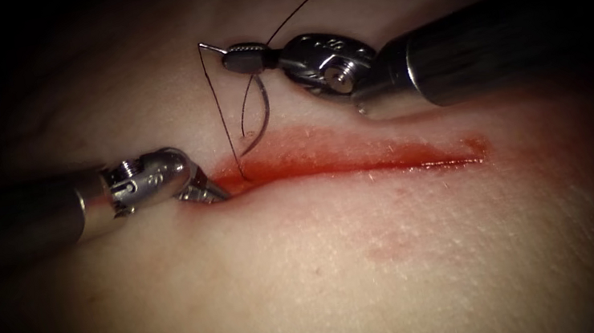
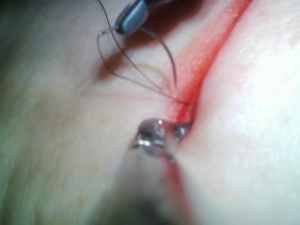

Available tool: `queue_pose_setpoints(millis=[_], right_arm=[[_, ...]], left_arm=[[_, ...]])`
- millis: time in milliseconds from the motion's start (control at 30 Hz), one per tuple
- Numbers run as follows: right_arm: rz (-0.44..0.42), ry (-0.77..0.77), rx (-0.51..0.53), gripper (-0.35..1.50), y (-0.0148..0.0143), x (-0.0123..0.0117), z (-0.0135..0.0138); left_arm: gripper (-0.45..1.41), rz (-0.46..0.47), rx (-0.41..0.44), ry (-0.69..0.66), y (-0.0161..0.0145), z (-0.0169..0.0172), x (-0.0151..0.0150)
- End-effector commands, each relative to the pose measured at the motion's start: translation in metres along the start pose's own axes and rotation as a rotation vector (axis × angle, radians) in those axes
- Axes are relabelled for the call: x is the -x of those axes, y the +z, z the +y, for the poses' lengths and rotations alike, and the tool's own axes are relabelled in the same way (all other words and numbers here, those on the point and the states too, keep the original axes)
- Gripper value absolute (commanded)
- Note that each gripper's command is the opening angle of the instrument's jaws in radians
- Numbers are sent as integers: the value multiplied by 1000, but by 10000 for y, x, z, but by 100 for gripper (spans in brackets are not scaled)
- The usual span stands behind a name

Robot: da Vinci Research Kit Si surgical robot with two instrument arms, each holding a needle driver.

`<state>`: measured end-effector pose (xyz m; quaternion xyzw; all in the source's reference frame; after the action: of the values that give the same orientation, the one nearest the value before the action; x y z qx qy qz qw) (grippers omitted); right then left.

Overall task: Wound Closure
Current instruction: Hand the needle back to the left gripper to reposition.

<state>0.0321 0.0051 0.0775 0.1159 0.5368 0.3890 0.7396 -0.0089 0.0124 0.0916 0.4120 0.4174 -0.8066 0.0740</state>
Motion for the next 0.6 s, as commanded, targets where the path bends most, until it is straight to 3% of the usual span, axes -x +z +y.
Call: queue_pose_setpoints(millis=[33, 133, 400, 533, 600], right_arm=[[-3, 11, -56, -35, -1, 4, -5], [-8, 108, -190, -35, -14, 7, -13], [47, 234, -327, -35, -20, 31, -30], [87, 274, -416, -35, -21, 47, -40], [86, 289, -436, -35, -19, 51, -45]], left_arm=[[-35, 2, 2, 1, 7, -6, 2], [-35, 6, -8, 0, 5, -6, 1], [-35, 107, -79, -26, -8, -6, -8], [-11, 223, -111, -55, -18, 1, -11], [-9, 270, -132, -57, -24, 3, -10]])
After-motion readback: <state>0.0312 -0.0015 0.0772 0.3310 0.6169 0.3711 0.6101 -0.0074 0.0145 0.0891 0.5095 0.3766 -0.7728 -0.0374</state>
